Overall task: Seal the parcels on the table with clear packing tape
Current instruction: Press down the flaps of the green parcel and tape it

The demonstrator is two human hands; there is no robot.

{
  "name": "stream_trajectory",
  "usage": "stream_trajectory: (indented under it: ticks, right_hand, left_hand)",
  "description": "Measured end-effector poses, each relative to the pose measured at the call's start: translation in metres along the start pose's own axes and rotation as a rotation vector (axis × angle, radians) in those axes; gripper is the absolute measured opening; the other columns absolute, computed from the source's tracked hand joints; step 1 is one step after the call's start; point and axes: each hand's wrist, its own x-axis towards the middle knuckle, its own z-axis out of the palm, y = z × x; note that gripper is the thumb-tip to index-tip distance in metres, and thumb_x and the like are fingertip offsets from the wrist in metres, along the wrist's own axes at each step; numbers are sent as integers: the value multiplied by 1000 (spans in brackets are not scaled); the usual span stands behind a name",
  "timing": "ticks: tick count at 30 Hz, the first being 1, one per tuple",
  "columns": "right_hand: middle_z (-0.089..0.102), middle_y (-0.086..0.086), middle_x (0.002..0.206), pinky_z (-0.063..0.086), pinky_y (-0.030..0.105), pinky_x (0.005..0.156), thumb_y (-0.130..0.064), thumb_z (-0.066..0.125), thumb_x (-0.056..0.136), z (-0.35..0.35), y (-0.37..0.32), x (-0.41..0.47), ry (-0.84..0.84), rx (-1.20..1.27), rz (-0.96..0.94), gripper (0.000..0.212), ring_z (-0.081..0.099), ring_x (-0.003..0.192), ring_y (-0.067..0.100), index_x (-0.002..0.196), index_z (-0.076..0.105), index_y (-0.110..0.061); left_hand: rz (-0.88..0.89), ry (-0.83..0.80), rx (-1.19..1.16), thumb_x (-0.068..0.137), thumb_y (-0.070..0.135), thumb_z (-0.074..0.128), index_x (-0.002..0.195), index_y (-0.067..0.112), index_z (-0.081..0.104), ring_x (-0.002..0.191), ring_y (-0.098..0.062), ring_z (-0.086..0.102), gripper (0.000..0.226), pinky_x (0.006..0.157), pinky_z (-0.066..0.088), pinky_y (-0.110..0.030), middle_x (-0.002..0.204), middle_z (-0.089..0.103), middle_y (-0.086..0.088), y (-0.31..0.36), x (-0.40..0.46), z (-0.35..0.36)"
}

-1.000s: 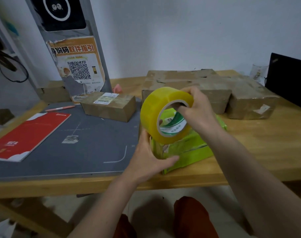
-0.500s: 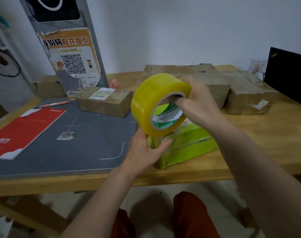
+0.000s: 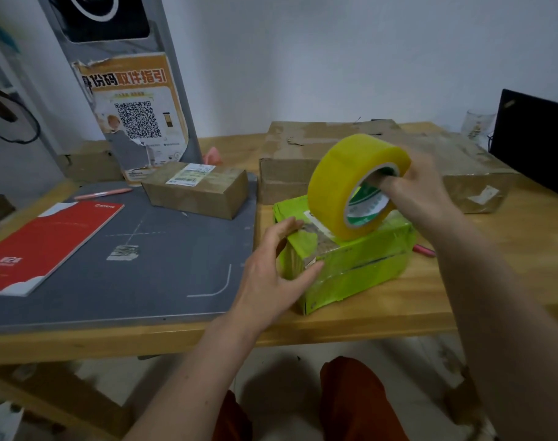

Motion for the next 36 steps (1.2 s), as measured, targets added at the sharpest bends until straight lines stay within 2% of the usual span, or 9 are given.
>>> stream_trajectory:
  ticks: [4,7,11,14,17,21,26,31,36]
  right_hand:
    - [66,-11,84,48,8,63,-6,67,89,-1,12,0,15,47,61,14,61,69,-12,92,67,-19]
    - [66,-11,85,50,19,69,-6,67,89,-4,11,2,20,26,57,20,62,77,-4,87,65,-26]
    - [65,-11,88,49,17,68,-9,69,88,-3,12,1,43,44,72,20,61,78,-5,89,62,-27]
    - [68,-6,91,51,22,72,-16,73,86,0,20,-2,67,41,121,15,65,85,5,97,66,-21]
    - [70,-2,89,54,30,75,-17,74,85,6,26,-4,108,27,162,12,67,86,15,95,68,-19]
    - [67,-7,85,50,29,72,-15,75,84,12,27,-4,134,26,168,17,65,84,15,97,66,-18]
    - [68,-1,92,53,34,77,-14,79,79,18,25,-5,108,-31,156,27,65,86,17,102,66,-15]
    - [70,5,96,55,45,84,-16,74,84,24,21,0,131,-71,154,20,66,91,23,103,67,-13]
    - [64,-5,88,52,36,80,-16,69,87,34,19,0,173,-62,154,18,62,88,18,103,62,-17]
  left_hand:
    - [-5,-9,35,76,50,70,140,22,46,126,3,52,74,106,43,-19,135,57,14,0,-2,0]
    - [-13,-11,21,78,41,75,140,21,46,128,3,50,71,108,41,-18,137,56,14,-1,-3,-1]
    - [18,-6,16,81,34,73,144,26,39,132,4,46,72,108,37,-15,142,51,14,-1,-5,3]
    - [47,-8,75,85,36,69,149,25,35,140,0,38,73,114,34,-23,150,44,11,-4,-11,8]
    - [237,158,267,90,35,64,148,14,40,147,-15,30,66,120,26,-29,153,42,0,-7,-19,16]
    - [550,199,356,93,15,66,130,-1,60,135,-22,50,41,115,38,-41,135,60,-13,-13,-20,27]
    - [568,280,393,95,15,64,114,1,72,113,-18,64,25,108,45,-37,116,71,-9,-15,-8,30]
    - [577,202,422,95,19,61,109,3,74,108,-16,65,25,111,41,-27,111,73,-9,-25,18,1]
    - [498,213,501,95,27,60,109,3,75,106,-17,64,31,104,46,-30,109,74,-8,-28,19,4]
